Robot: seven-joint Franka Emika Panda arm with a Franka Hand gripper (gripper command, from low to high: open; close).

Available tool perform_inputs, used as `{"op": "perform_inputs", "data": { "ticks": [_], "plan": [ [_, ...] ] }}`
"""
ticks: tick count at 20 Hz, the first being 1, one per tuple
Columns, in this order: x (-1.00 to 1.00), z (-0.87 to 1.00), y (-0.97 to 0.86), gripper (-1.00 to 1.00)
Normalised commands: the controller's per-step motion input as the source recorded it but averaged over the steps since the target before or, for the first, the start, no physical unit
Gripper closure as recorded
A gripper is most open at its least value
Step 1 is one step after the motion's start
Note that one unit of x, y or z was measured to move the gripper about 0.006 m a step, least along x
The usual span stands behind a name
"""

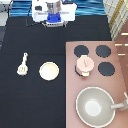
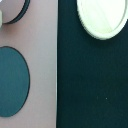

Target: Take the lid off the pot, put the pot on the plate, and use the tool to push the pot to the front of the table.

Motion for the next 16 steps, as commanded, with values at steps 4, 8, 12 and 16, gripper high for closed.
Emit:
{"op": "perform_inputs", "data": {
  "ticks": [4,8,12,16],
  "plan": [
    [0.86,0.43,0.47,-1.0],
    [1.0,0.42,0.45,-1.0],
    [1.0,0.41,0.45,-1.0],
    [1.0,0.41,0.46,-1.0]
  ]
}}
